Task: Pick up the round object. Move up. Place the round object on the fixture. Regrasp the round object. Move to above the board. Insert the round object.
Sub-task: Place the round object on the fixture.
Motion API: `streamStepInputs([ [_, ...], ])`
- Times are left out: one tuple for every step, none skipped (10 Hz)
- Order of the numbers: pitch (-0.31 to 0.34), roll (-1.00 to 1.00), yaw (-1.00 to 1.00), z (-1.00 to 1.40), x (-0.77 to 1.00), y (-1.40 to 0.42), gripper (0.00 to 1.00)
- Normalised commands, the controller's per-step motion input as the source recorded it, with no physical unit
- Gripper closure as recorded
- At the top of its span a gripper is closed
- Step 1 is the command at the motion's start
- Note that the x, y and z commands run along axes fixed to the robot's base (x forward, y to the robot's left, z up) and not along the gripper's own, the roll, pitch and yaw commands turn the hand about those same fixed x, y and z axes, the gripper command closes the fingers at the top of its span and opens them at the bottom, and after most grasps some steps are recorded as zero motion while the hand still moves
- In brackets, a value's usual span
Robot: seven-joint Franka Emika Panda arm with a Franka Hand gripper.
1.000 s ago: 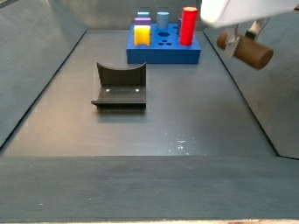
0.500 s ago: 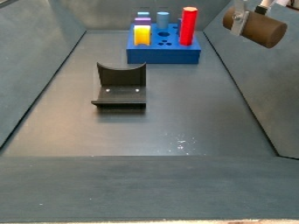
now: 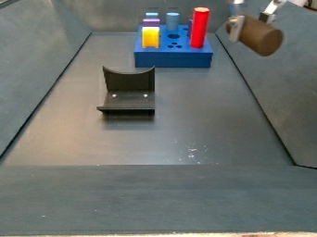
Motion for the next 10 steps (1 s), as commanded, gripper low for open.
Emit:
streamStepInputs([
  [0.231, 0.41, -1.0, -0.09, 1.0, 0.08, 1.0],
  [0.312, 0.45, -0.73, -0.09, 1.0, 0.08, 1.0],
  [0.301, 0.35, -0.49, -0.09, 1.0, 0.07, 1.0],
  [0.287, 0.22, -0.27, -0.08, 1.0, 0.07, 1.0],
  [0.279, 0.14, -0.17, -0.08, 1.0, 0.07, 1.0],
  [0.273, 0.11, -0.13, -0.07, 1.0, 0.06, 1.0],
  [0.264, 0.08, -0.08, -0.07, 1.0, 0.06, 1.0],
  [0.262, 0.07, -0.05, -0.06, 1.0, 0.06, 1.0],
  [-0.089, -1.0, 0.03, 0.11, 1.0, -0.34, 1.0],
  [-0.089, -1.0, 0.03, 0.12, 1.0, -0.35, 1.0],
])
